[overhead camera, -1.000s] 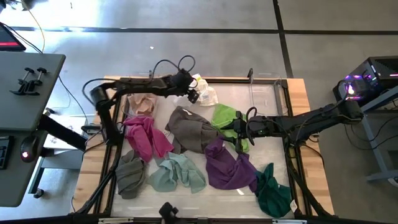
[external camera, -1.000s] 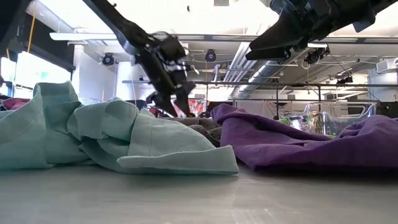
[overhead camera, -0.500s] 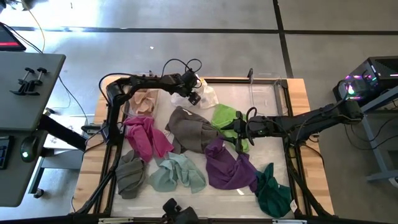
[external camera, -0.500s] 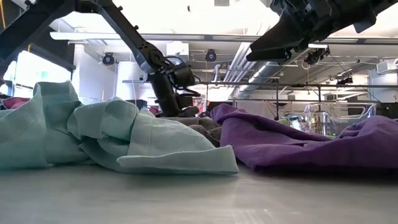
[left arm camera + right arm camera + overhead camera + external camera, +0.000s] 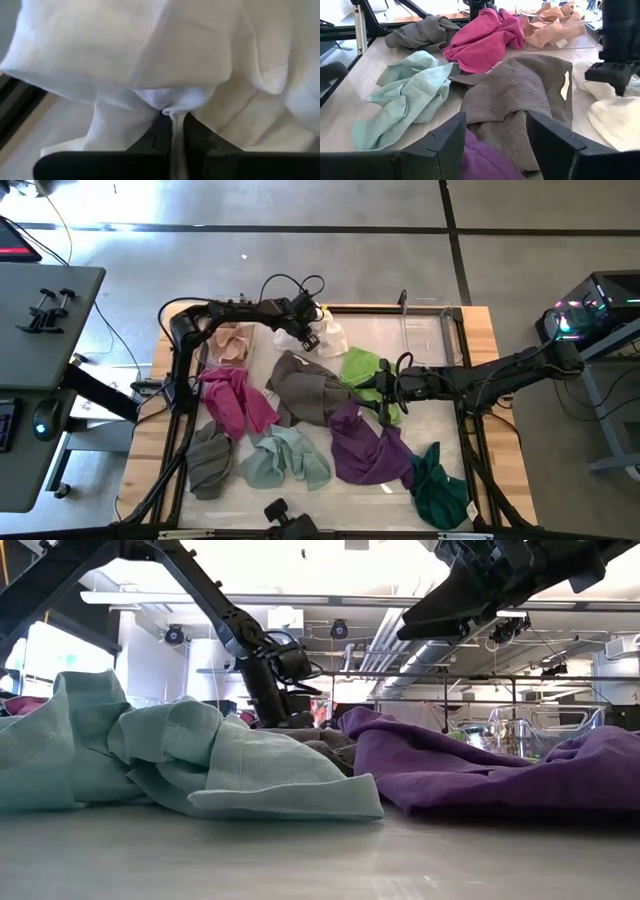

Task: Sort towels by color in basket
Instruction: Put the white towel into the left transparent bin

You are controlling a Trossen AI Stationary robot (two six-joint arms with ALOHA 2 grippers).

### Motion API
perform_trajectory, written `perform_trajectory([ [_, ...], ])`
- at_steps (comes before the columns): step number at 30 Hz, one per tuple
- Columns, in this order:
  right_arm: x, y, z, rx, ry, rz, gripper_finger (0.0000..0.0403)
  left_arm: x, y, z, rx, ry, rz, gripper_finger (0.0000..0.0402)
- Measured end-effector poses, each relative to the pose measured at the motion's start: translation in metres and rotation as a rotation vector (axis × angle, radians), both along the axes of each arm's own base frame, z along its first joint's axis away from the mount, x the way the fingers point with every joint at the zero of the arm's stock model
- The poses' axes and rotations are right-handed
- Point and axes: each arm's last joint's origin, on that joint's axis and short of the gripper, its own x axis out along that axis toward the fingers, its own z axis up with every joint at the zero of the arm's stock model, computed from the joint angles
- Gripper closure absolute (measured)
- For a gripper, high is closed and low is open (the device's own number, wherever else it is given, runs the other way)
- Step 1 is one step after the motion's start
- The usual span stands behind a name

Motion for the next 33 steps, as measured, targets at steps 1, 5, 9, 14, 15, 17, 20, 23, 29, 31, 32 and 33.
perform_trajectory([
  [1, 0.000, 0.000, 0.000, 0.001, 0.003, -0.001, 0.0199, 0.000, -0.003, 0.002, 0.002, 0.007, -0.012, 0.0388],
  [5, 0.000, 0.000, -0.001, 0.002, 0.011, -0.001, 0.0199, 0.000, -0.015, 0.019, 0.030, 0.021, -0.042, 0.0398],
  [9, -0.001, 0.000, -0.001, 0.003, 0.015, -0.001, 0.0199, 0.000, -0.031, 0.049, 0.117, 0.024, -0.063, 0.0400],
  [14, -0.001, 0.000, -0.002, 0.008, 0.017, -0.003, 0.0199, -0.007, -0.058, 0.095, 0.243, 0.024, -0.069, 0.0401],
  [15, -0.001, 0.000, -0.002, 0.008, 0.017, -0.003, 0.0199, -0.011, -0.064, 0.106, 0.271, 0.020, -0.066, 0.0401],
  [17, -0.001, 0.000, -0.002, 0.008, 0.017, -0.003, 0.0199, -0.020, -0.076, 0.126, 0.319, 0.028, -0.057, 0.0401],
  [20, -0.001, 0.000, -0.002, 0.008, 0.017, -0.003, 0.0199, -0.040, -0.094, 0.154, 0.391, 0.059, -0.012, 0.0401],
  [23, -0.001, 0.000, -0.002, 0.008, 0.017, -0.003, 0.0199, -0.067, -0.111, 0.178, 0.488, 0.135, 0.068, 0.0401],
  [29, -0.001, 0.000, -0.002, 0.008, 0.017, -0.002, 0.0199, -0.125, -0.132, 0.202, 0.574, 0.290, 0.304, 0.0401],
  [31, -0.001, 0.000, -0.002, 0.008, 0.017, -0.002, 0.0199, -0.144, -0.135, 0.202, 0.593, 0.333, 0.400, 0.0401],
  [32, -0.001, 0.000, -0.002, 0.006, 0.017, -0.001, 0.0199, -0.153, -0.136, 0.199, 0.600, 0.363, 0.436, 0.0402],
  [33, -0.001, 0.000, -0.001, 0.007, 0.017, -0.001, 0.0199, -0.160, -0.137, 0.196, 0.604, 0.387, 0.471, 0.0402],
])
